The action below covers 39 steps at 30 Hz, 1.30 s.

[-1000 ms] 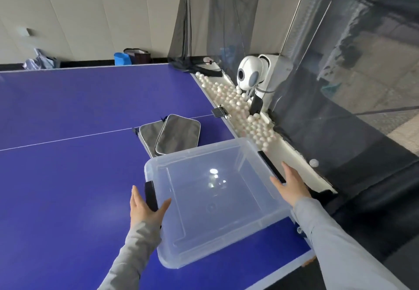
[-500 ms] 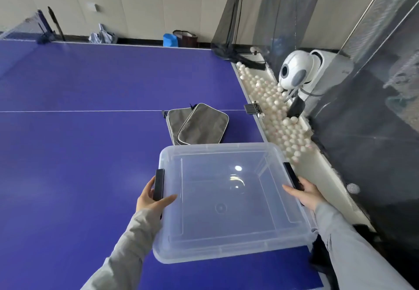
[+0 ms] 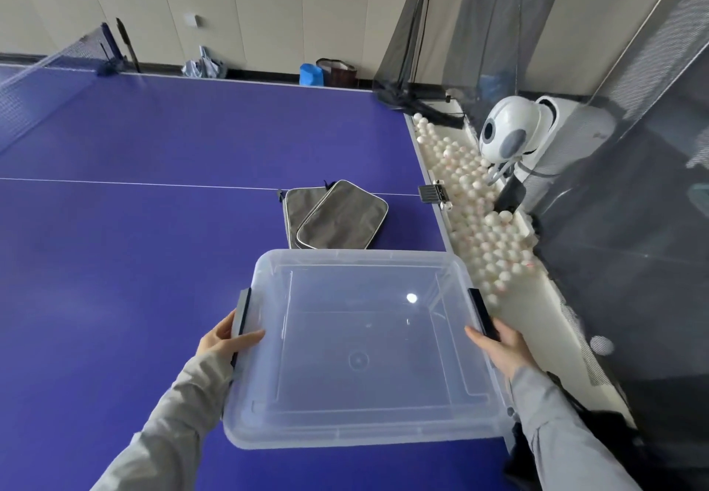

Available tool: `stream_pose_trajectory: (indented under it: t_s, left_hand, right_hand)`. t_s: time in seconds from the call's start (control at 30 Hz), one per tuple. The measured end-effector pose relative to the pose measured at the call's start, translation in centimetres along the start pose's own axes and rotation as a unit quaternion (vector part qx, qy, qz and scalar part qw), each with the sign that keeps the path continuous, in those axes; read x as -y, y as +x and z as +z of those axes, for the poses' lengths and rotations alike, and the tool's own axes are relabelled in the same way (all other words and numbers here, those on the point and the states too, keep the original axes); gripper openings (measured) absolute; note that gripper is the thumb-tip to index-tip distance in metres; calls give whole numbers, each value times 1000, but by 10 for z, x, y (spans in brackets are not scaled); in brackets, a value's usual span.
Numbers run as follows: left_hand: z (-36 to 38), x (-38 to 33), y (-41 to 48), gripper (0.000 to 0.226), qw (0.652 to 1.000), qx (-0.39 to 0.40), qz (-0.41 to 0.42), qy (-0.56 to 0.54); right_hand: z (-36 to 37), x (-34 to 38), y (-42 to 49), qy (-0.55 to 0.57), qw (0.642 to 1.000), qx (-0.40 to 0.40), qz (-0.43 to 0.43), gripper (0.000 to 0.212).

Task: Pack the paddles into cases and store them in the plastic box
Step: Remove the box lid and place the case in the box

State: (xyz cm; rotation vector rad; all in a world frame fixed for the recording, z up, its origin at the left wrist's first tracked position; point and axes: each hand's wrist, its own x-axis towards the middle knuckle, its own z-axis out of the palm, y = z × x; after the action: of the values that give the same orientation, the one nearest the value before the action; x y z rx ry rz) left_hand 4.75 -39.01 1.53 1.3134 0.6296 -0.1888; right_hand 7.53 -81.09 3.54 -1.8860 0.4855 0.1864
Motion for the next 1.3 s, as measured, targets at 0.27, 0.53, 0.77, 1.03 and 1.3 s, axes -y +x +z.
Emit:
stream_pose_trajectory:
  t_s: [0.27, 0.53, 0.77, 1.03, 1.3]
  left_hand:
    - [0, -1, 1, 58, 1000, 8, -10, 15]
    - [-10, -8, 6, 63, 1000, -3, -28, 9]
    - [-8, 2, 0, 51, 999, -29, 4, 41]
    - [2, 14, -19, 75, 981, -109, 69, 148]
    - [19, 8, -47, 94, 928, -105, 131, 331]
  right_hand:
    - [-13, -11, 5, 89, 993, 36, 71, 34]
    - [-23, -17, 6, 100, 989, 68, 91, 39]
    - [-17, -11, 0, 58, 997, 41, 6, 38]
    - [-10, -17, -15, -96, 994, 14, -40, 63]
    - [-2, -17, -26, -170, 982, 24, -74, 66]
